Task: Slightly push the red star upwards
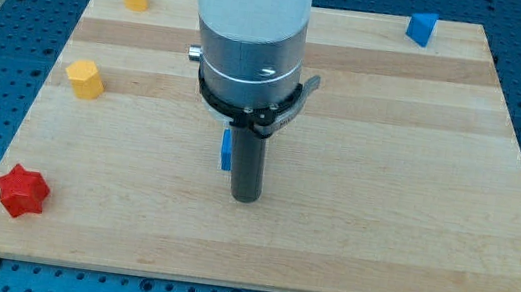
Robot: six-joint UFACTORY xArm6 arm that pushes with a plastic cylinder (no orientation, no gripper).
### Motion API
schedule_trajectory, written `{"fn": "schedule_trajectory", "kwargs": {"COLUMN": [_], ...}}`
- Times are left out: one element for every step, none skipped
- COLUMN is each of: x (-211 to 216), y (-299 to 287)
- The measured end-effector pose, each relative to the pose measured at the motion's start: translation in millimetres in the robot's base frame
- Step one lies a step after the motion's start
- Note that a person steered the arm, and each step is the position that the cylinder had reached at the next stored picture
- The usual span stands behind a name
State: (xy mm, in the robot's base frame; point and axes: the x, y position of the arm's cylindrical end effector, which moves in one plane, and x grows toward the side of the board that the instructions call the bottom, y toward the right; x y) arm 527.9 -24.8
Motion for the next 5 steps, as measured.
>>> {"fn": "schedule_trajectory", "kwargs": {"x": [-12.0, -19.6, -16.3, 1.7, -9.5], "y": [-16.0, -34.4, -42.3, -68.5, -151.7]}}
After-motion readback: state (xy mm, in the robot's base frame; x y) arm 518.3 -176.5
